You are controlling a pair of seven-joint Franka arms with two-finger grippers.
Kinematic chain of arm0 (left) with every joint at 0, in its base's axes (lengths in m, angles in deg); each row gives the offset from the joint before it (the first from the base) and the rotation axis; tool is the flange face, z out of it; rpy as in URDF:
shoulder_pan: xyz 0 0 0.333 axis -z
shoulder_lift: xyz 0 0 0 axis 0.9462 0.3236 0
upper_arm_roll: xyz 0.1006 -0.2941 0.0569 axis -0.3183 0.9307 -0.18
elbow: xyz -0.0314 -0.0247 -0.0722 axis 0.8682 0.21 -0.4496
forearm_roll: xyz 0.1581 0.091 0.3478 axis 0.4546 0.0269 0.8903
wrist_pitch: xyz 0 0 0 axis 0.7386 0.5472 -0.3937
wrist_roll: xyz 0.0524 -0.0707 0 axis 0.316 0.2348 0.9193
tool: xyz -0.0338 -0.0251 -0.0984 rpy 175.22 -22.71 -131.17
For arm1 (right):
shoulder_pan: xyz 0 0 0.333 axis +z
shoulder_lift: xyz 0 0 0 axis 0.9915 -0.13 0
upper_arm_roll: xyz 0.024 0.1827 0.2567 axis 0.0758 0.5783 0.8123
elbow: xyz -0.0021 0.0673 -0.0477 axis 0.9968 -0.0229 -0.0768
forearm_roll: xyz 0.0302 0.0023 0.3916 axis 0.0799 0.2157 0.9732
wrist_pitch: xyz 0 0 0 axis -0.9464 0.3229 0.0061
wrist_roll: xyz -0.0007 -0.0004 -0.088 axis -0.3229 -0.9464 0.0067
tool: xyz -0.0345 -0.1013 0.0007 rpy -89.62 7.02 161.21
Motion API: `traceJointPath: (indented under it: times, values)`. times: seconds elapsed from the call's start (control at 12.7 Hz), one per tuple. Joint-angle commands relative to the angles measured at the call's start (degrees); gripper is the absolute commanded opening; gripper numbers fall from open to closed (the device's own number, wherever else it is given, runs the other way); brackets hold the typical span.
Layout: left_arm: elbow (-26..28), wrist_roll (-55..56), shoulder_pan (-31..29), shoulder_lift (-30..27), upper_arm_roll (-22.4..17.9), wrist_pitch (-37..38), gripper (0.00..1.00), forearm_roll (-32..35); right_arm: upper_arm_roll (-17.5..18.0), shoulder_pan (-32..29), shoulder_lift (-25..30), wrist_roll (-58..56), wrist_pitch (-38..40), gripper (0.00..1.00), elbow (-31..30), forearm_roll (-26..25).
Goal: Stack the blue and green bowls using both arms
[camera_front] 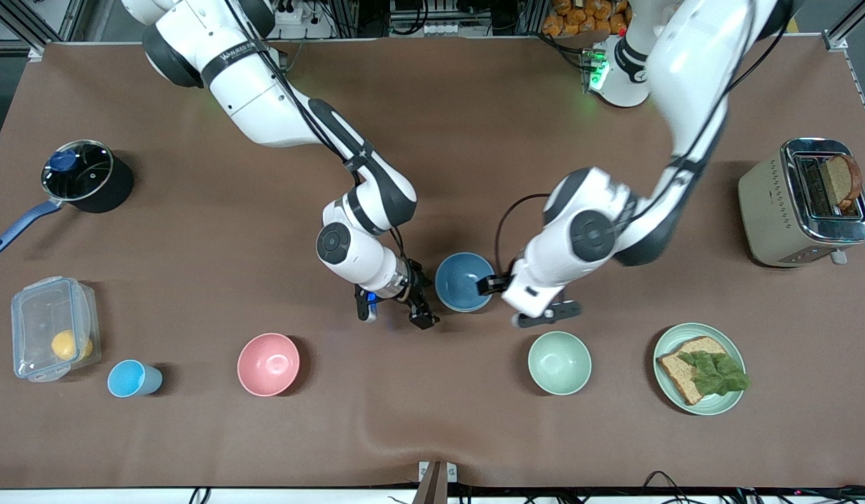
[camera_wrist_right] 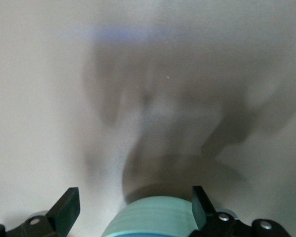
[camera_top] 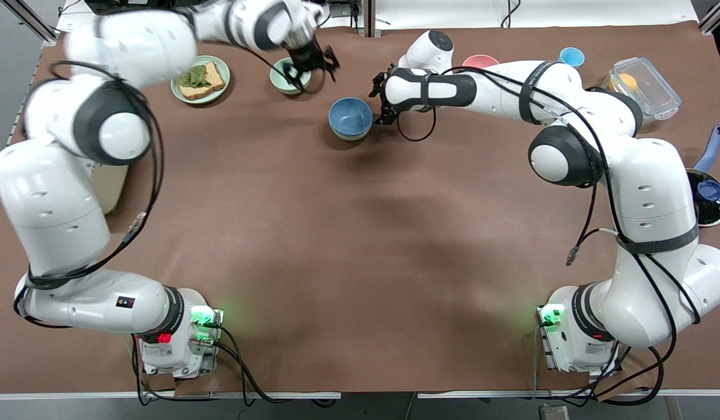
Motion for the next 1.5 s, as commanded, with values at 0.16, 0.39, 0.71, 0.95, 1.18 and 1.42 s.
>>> traceJointPath:
  times: [0.16, 0.39, 0.71, 0.95, 1.18, 1.42]
  values:
    - [2.3, -0.4, -7.5, -16.8, -0.1, 13.6, 1.00, 2.4, 0.0, -2.2, 1.1, -8.6, 7.9, 1.00, 1.6, -2.9]
    - [1.8, -2.9, -9.9, -22.4, 0.0, 17.7, 1.00, 2.3, 0.1, -7.0, 4.0, -18.7, 18.5, 1.00, 1.6, -3.0]
    - [2.4, -17.8, -12.7, -28.6, -2.4, 23.2, 1.00, 1.6, -0.1, -15.3, 8.8, -37.1, 33.4, 1.00, 1.5, -3.4]
    - [2.1, -22.3, -9.7, -30.1, -9.9, 25.8, 1.00, 1.3, 0.0, -18.7, 14.1, -47.9, 45.6, 1.00, 0.6, -14.4]
    - [2.0, -25.9, -8.9, -30.8, -14.4, 27.5, 1.00, 1.3, -0.1, -21.2, 24.2, -62.7, 55.1, 1.00, -4.7, -16.2]
    - [1.9, -26.7, -9.2, -31.2, -14.8, 29.1, 1.00, 1.3, 0.0, -27.3, 32.2, -81.9, 64.5, 1.00, -6.5, -16.4]
